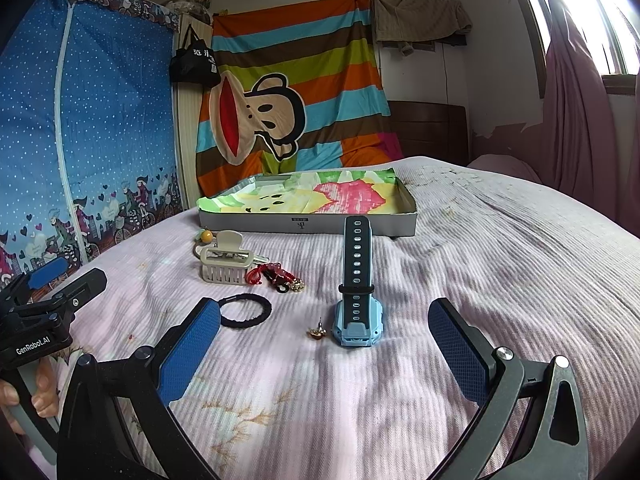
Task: Organize jewelry
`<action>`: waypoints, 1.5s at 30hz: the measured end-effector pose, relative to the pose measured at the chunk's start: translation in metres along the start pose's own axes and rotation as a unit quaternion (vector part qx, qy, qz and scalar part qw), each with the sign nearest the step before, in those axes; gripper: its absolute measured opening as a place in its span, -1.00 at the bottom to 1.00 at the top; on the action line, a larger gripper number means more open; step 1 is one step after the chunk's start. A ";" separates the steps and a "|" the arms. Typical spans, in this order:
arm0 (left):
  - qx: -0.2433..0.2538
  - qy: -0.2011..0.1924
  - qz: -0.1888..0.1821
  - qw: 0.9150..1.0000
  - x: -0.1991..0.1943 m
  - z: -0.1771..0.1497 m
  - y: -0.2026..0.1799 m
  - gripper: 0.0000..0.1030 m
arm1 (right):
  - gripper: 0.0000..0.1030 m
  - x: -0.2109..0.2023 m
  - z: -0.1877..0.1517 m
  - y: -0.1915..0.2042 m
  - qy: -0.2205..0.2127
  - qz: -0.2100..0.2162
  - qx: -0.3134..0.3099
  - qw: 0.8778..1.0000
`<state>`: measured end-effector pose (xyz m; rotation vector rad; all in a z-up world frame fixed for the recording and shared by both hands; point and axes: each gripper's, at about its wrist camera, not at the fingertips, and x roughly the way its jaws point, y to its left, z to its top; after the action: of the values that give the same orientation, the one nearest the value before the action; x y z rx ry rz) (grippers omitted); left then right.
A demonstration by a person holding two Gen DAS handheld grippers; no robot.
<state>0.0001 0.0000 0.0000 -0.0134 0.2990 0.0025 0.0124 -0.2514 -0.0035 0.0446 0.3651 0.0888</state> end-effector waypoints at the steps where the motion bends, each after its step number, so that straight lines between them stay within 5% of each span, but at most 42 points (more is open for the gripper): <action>1: 0.000 0.000 0.000 1.000 0.000 0.000 0.000 1.00 | 0.98 0.000 0.000 0.000 0.000 0.000 0.000 1.000; 45: 0.001 0.000 0.000 1.000 0.000 0.000 0.000 1.00 | 0.98 -0.003 0.002 0.001 -0.001 0.000 0.000 1.000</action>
<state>0.0002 -0.0001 0.0001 -0.0116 0.2995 0.0029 0.0107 -0.2505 -0.0007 0.0441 0.3637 0.0897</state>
